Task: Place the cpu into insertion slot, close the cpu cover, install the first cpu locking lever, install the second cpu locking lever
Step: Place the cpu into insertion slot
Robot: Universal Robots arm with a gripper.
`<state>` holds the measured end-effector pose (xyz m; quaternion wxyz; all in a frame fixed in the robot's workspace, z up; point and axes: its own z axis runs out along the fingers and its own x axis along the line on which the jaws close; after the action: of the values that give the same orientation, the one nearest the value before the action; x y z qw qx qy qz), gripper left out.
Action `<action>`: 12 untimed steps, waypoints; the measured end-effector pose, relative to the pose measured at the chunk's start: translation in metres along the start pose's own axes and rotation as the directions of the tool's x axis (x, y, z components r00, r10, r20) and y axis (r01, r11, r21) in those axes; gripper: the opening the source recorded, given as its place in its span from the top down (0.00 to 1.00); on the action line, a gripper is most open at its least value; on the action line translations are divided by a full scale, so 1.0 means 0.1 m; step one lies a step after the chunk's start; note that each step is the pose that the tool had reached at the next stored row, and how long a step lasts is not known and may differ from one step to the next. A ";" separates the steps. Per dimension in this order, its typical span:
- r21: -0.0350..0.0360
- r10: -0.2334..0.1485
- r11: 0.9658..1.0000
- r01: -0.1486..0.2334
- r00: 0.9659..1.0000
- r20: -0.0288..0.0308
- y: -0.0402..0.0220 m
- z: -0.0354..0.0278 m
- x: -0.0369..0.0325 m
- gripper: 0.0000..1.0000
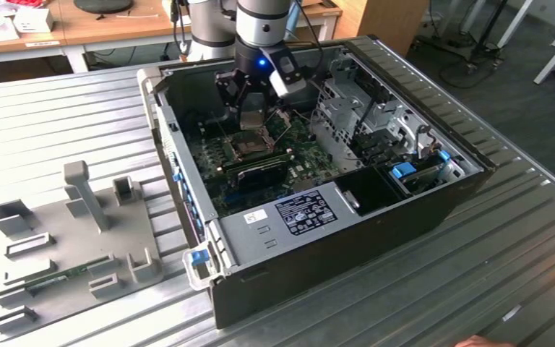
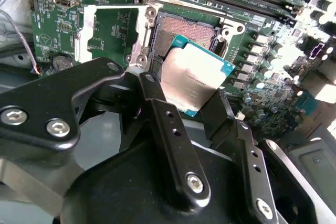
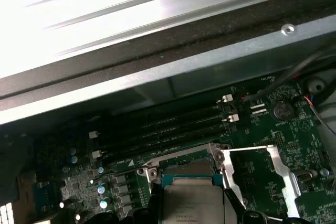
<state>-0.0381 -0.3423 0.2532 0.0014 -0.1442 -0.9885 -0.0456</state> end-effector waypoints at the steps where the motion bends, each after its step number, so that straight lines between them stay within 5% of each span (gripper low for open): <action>1: 0.000 0.015 1.000 -0.015 1.000 0.001 0.000 0.001 0.000 0.46; 5: -0.002 0.088 0.996 -0.088 0.996 0.008 0.000 0.005 0.000 0.46; 9: -0.004 0.159 0.987 -0.159 0.987 0.014 -0.001 0.008 -0.001 0.46; 12: -0.004 0.166 0.986 -0.166 0.986 0.015 -0.001 0.009 -0.001 0.46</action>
<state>-0.0380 -0.3423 0.2523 -0.0025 -0.2265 -0.9730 -0.0456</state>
